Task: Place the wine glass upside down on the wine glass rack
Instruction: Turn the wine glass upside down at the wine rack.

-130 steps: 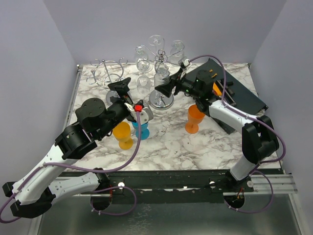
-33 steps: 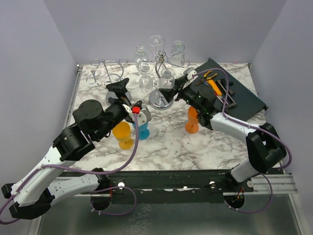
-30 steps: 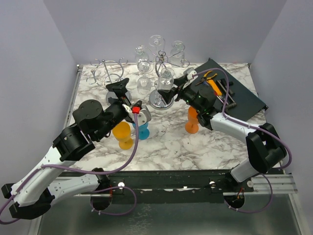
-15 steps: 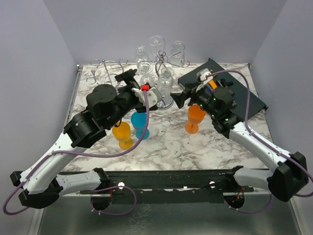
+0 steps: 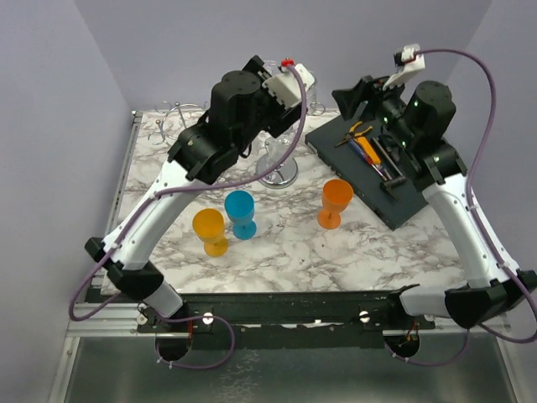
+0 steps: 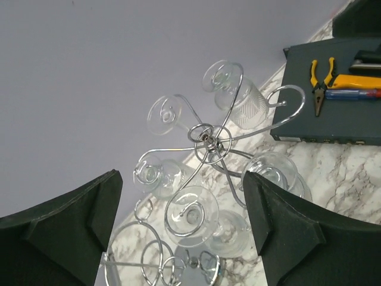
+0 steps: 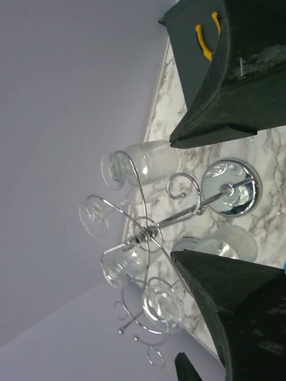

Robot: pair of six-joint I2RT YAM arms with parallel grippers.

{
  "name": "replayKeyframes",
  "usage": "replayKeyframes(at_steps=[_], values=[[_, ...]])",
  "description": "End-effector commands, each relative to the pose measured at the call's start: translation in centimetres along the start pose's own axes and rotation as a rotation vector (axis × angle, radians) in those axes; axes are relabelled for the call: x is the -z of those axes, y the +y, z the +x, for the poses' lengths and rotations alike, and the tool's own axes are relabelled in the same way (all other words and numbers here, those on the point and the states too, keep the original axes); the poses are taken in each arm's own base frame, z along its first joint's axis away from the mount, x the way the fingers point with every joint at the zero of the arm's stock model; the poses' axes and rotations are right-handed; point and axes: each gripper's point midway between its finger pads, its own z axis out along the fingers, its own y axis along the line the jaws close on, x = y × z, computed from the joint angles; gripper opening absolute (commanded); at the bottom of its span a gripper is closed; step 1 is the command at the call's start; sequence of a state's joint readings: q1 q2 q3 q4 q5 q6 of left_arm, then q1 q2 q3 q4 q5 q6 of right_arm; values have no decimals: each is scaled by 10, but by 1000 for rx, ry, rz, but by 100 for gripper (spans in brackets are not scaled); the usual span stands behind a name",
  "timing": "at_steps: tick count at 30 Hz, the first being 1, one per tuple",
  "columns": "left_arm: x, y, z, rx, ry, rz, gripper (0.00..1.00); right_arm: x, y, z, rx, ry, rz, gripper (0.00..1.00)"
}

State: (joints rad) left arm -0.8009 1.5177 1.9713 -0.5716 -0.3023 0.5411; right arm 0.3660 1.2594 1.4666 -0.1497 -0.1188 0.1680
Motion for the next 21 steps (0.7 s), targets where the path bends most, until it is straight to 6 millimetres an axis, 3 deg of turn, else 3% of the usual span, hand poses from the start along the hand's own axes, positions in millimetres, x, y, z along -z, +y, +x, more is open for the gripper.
replayKeyframes(at_steps=[1,5,9,15,21], values=[[-22,12,13,141,93,-41,88,-31,-22,19,-88,130,45,73],[-46,5,22,190,129,-39,85,-63,-32,22,-122,154,46,68],[-64,5,36,230,163,-54,77,-78,-30,35,-169,189,7,59],[-84,12,61,299,205,-67,58,-76,-23,64,-201,248,-40,50],[-98,7,72,330,224,-56,55,-68,-20,80,-215,287,-58,49]])
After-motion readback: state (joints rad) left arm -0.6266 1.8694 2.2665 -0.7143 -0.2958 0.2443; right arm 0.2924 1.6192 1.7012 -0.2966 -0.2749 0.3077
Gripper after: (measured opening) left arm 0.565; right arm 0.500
